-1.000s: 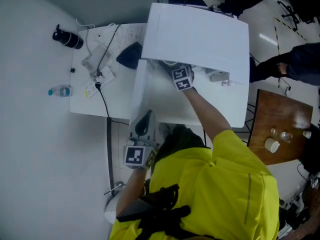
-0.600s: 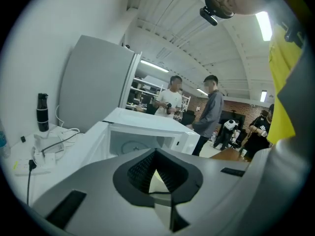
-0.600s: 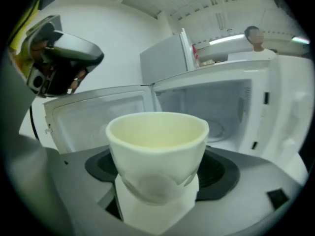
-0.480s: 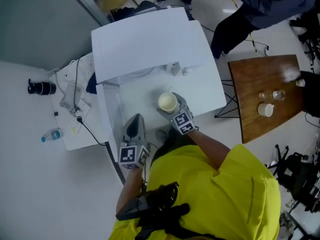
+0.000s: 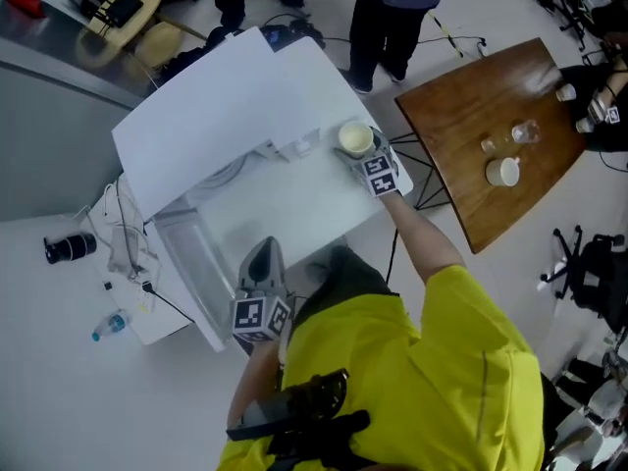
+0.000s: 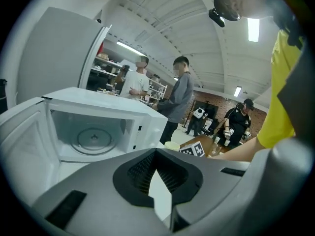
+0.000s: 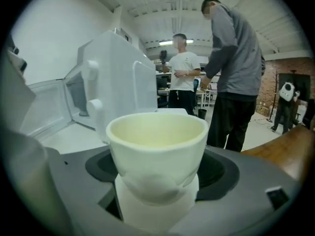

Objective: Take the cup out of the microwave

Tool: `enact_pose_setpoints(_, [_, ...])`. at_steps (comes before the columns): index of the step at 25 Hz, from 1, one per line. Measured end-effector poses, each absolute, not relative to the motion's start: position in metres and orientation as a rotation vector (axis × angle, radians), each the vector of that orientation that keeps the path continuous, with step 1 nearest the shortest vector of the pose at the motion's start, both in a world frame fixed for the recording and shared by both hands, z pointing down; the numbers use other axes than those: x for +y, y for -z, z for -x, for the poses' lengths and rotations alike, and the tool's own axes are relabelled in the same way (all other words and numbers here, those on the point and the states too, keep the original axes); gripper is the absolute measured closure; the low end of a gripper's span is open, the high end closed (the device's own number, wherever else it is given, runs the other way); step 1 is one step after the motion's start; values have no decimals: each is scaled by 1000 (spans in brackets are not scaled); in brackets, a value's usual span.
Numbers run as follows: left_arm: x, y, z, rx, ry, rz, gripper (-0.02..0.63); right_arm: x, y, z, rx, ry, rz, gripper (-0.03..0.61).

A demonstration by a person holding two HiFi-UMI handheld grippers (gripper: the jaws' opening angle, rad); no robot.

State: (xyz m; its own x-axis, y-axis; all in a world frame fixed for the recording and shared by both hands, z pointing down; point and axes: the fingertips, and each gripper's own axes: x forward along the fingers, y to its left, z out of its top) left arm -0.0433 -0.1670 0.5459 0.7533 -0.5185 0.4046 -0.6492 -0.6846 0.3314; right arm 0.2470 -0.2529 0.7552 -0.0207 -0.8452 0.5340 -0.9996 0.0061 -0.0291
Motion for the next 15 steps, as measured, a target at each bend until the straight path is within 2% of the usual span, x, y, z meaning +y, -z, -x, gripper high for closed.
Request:
enact_pose_setpoints(13, [-177,-547,24,-916,-389,-2497,621,-269,-780,-247,-1897,-577,-1870,112])
enact_pose_setpoints(15, [-177,-550,22,-918,-392,-2486,621,-261,-784,-246,-1880,-612,-1854,64])
